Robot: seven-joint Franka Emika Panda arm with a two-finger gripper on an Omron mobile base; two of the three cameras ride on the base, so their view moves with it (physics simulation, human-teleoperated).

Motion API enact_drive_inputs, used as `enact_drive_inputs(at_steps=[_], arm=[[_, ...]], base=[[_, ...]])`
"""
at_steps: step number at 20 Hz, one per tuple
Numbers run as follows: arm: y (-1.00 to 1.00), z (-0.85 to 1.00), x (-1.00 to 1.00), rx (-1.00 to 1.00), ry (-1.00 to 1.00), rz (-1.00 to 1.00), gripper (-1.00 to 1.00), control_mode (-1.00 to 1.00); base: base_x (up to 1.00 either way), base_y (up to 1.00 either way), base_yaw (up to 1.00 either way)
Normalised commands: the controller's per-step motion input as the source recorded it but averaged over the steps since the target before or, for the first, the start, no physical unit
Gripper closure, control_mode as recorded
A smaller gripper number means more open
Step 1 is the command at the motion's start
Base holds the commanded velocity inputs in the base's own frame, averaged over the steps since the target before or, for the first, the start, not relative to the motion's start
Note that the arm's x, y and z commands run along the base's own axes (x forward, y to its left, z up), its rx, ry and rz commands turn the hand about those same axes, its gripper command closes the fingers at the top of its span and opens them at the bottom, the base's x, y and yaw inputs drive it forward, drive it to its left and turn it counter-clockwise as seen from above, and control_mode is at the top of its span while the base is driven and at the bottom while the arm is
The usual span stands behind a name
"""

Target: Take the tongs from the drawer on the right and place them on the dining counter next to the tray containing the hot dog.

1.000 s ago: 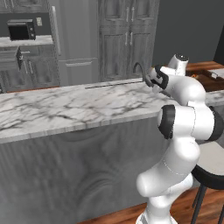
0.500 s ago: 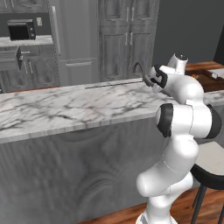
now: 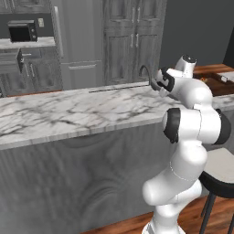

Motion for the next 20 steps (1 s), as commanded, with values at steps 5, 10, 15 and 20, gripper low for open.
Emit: enact_drive_inputs(at_steps=[5, 10, 15, 20], arm=[[-0.1, 0.0, 0.0, 0.0, -0.04, 0.0, -1.0, -1.0], [-0.03, 0.0, 0.0, 0.0, -0.05, 0.0, -1.0, -1.0], [0.0, 0.2, -0.34, 0.0, -0.12, 0.0, -1.0, -1.0], [0.0, 0.57, -0.63, 0.0, -0.07, 0.0, -1.0, -1.0]], base=[[0.0, 0.0, 0.0], [0.0, 0.0, 0.0], [0.0, 0.0, 0.0], [0.0, 0.0, 0.0]])
